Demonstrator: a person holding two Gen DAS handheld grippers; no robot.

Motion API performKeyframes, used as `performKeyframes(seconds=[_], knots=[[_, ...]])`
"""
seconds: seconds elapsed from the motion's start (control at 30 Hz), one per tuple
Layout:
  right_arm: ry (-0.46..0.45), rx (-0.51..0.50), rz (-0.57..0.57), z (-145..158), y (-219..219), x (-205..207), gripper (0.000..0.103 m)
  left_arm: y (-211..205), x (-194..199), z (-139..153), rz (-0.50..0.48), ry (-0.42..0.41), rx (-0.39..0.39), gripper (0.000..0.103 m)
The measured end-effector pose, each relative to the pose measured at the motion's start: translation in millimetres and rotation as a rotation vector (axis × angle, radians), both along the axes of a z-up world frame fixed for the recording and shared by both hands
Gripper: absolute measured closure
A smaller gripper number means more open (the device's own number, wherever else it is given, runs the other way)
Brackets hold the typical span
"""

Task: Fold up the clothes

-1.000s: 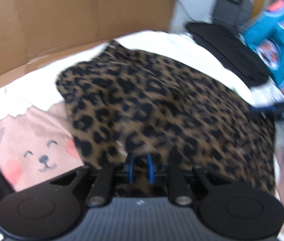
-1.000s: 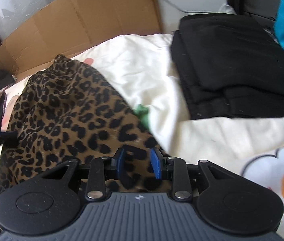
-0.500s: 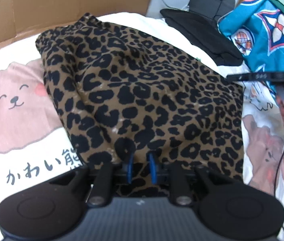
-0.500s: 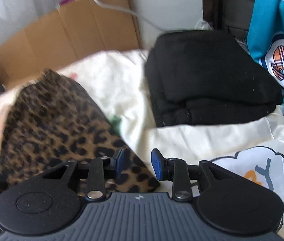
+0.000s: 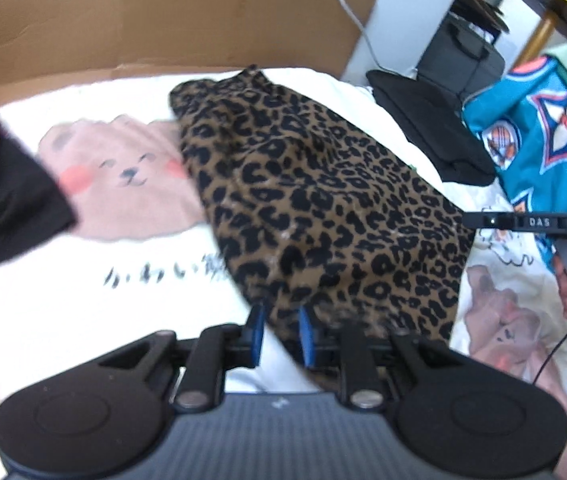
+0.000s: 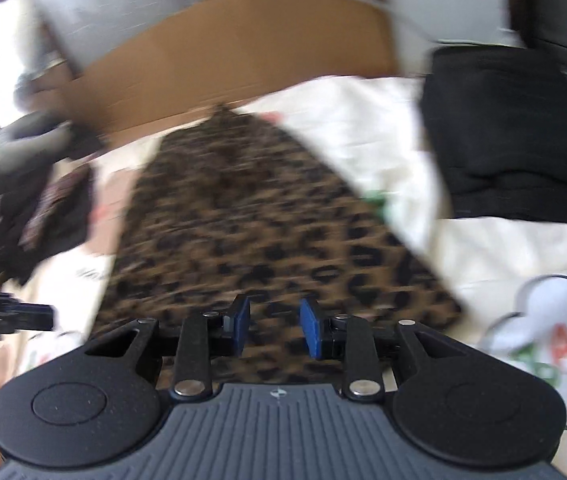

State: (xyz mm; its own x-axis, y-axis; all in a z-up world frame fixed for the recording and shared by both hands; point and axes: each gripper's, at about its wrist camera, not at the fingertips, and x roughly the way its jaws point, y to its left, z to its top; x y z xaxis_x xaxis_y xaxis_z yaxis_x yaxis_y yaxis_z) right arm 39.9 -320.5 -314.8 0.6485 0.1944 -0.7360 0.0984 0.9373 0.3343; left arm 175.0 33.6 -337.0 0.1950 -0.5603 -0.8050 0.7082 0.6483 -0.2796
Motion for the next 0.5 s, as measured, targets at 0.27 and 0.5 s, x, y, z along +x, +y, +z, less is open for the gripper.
performKeyframes(seconds=[0.27,0.5], knots=[[-0.001,0.080,0.281,19,82,9,0.058,20,-15,-11,0.024,0.082,-0.005,0.082],[-0.007,0.056,0.443,29,125,5,0.053,11,-31,0,-0.082,0.026,0.008,0.081]])
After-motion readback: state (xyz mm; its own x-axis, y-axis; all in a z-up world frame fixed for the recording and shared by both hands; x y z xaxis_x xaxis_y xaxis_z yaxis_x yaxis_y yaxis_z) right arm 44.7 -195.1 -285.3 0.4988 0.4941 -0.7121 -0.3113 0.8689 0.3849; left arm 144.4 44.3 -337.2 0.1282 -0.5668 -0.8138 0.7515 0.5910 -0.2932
